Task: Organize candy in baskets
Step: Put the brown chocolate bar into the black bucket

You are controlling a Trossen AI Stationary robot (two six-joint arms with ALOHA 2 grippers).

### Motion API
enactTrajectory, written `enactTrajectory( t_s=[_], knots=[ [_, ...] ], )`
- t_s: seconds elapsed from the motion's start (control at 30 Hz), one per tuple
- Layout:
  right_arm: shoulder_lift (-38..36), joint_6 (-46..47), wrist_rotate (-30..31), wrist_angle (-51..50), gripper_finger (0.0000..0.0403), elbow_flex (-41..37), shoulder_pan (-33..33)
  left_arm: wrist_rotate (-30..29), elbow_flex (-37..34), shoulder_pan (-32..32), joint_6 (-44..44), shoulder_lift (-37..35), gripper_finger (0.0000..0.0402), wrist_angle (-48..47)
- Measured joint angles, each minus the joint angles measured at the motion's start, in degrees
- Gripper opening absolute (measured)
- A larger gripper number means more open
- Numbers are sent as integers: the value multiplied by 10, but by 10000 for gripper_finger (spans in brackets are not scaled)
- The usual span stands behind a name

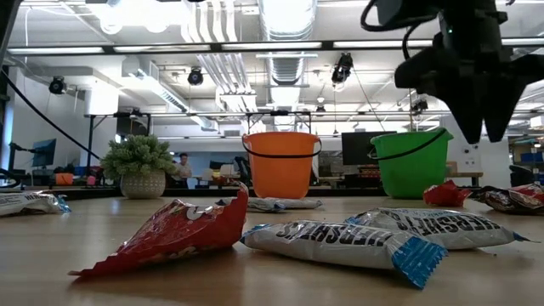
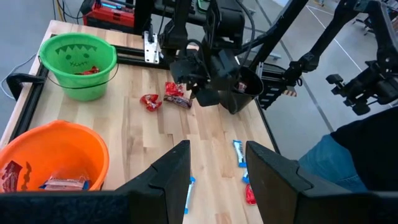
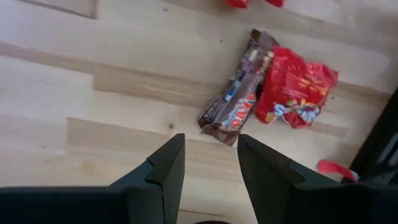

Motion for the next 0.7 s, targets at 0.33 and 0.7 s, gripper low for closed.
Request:
enactTrajectory(
  t_s=[0.33, 0.7],
  knots=[
    [0, 94, 5, 70, 141, -45, 37, 0, 0, 0, 1, 0, 137, 0],
    [1, 139, 19, 104, 141, -90, 41, 0, 0, 0, 1, 0, 137, -1]
  ],
)
